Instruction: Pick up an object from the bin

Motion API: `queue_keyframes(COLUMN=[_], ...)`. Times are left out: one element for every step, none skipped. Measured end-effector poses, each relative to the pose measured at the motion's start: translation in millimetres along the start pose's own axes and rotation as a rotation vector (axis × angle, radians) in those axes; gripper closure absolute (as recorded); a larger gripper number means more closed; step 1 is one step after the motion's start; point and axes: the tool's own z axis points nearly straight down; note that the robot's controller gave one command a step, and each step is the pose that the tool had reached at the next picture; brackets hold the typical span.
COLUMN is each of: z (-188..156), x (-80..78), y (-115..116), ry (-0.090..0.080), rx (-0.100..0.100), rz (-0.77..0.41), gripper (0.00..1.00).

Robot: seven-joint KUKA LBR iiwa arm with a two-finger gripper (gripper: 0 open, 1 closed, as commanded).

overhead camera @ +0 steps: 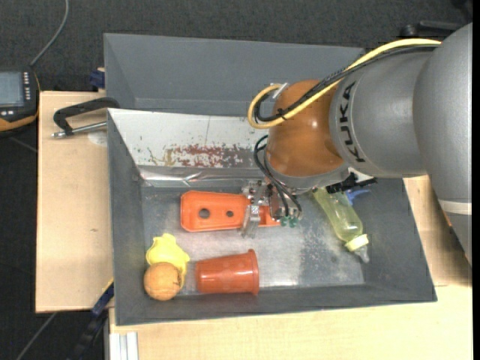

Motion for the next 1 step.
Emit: queue_keyframes(z=[-26.2], x=[-3.6], y=[0.1], ry=[-0.007], rx=[-0.002], rz=[-0.011], gripper=[1.0])
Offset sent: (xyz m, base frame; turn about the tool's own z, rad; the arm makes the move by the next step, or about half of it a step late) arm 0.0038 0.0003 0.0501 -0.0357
